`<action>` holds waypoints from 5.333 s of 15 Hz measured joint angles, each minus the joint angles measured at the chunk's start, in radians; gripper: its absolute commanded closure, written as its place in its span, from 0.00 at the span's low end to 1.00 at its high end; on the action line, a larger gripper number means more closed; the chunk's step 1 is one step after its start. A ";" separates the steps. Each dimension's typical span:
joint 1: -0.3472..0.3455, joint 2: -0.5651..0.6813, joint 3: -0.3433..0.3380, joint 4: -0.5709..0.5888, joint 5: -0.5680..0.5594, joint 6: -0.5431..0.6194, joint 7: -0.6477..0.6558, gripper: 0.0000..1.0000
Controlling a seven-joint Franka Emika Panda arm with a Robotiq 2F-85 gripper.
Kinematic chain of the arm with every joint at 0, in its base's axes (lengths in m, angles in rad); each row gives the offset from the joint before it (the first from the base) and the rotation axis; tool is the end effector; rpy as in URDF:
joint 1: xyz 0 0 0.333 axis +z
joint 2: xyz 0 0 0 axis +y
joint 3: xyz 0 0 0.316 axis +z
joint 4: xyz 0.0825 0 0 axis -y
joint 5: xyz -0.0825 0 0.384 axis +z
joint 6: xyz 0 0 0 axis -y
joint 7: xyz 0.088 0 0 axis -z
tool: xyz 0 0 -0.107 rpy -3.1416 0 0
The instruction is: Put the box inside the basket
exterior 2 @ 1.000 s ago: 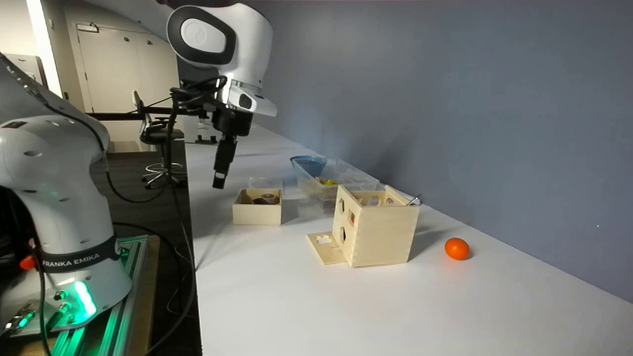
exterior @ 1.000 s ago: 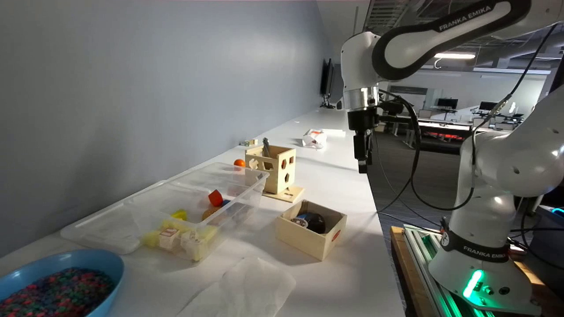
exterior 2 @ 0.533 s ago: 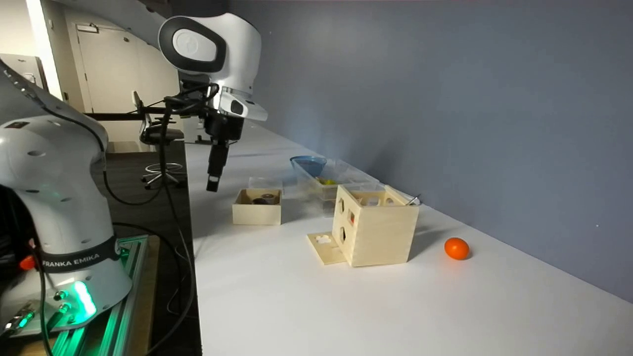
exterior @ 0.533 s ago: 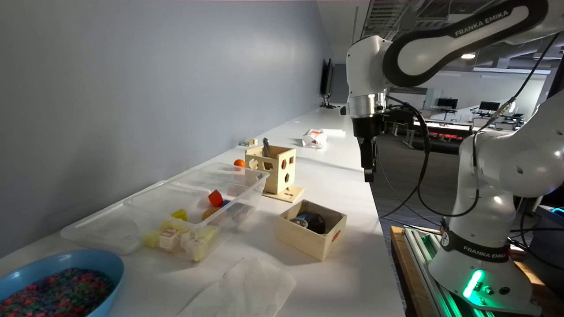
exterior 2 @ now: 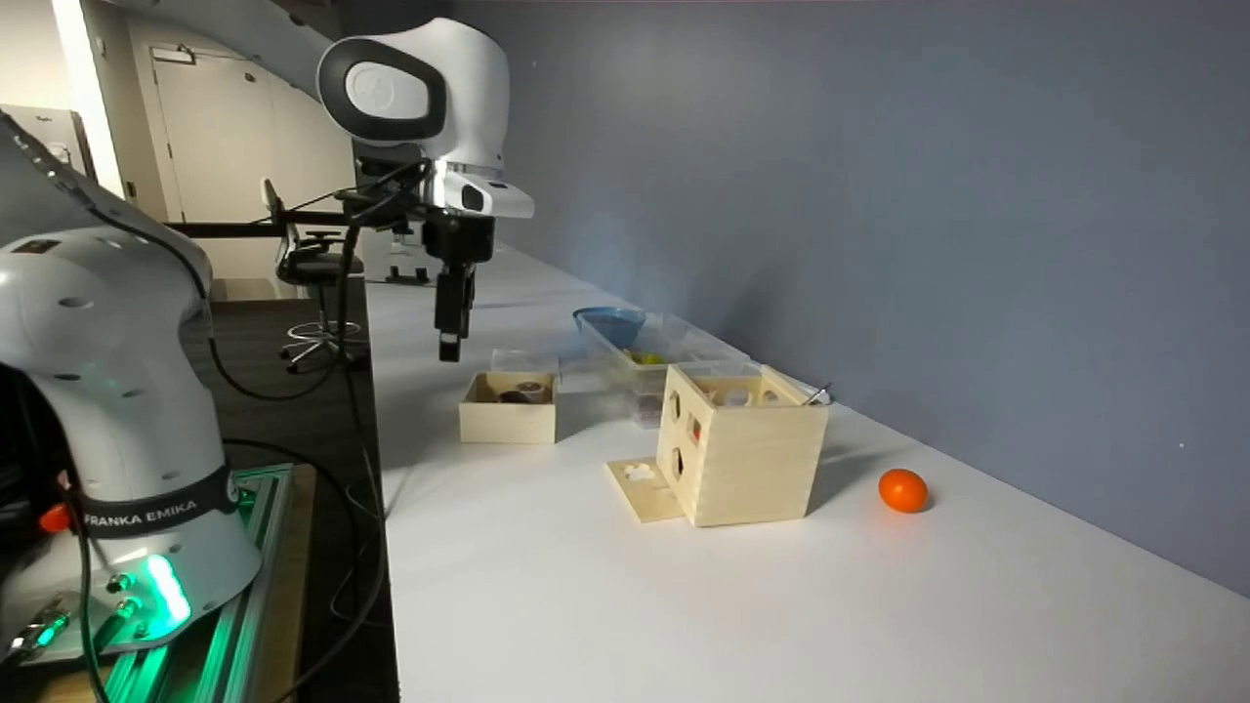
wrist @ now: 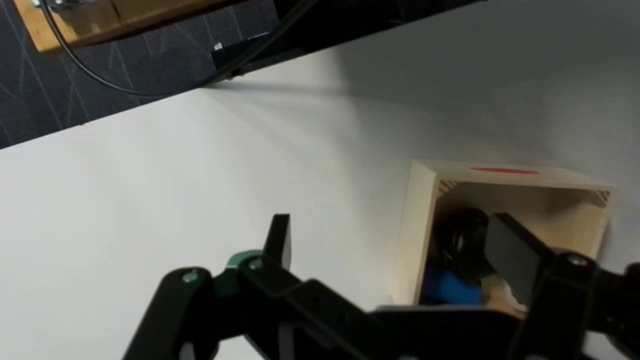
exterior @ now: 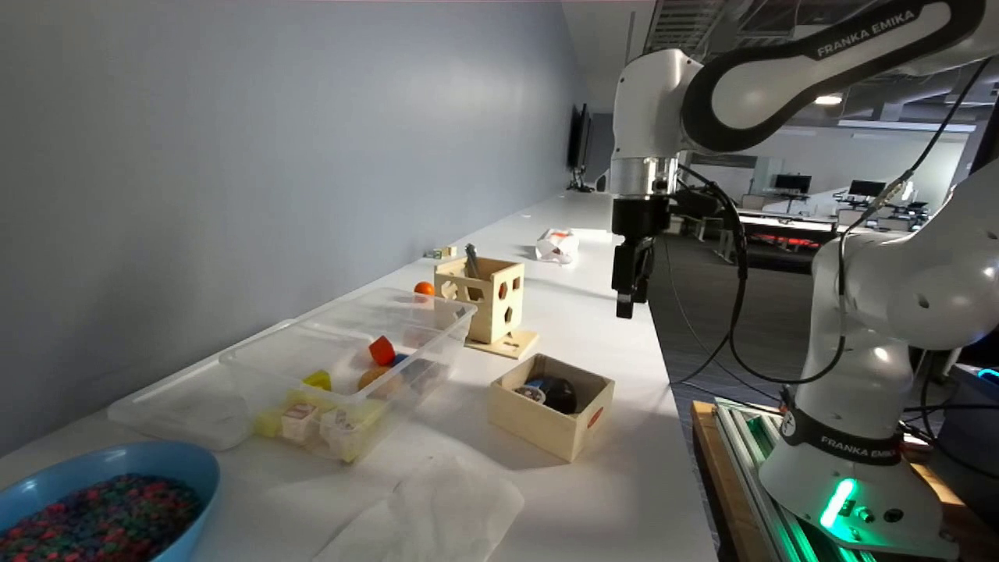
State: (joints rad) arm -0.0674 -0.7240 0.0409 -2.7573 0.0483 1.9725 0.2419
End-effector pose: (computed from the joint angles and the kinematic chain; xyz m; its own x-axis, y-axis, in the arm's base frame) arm 0.3143 -0.0063 0.4146 0.9535 -0.2946 -0.0631 -0.2953 -0.9554 -0.0010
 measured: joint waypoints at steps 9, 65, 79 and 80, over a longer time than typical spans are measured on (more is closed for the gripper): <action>0.038 0.126 0.239 -0.003 0.030 0.376 0.308 0.00; 0.216 0.402 0.205 0.251 0.061 0.395 0.400 0.98; 0.055 0.830 0.315 0.786 -0.743 0.450 1.154 0.98; 0.099 0.871 0.275 0.834 -0.792 0.422 1.198 0.98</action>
State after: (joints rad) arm 0.0312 0.1471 0.3162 -1.9231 -0.7433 2.3949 1.4398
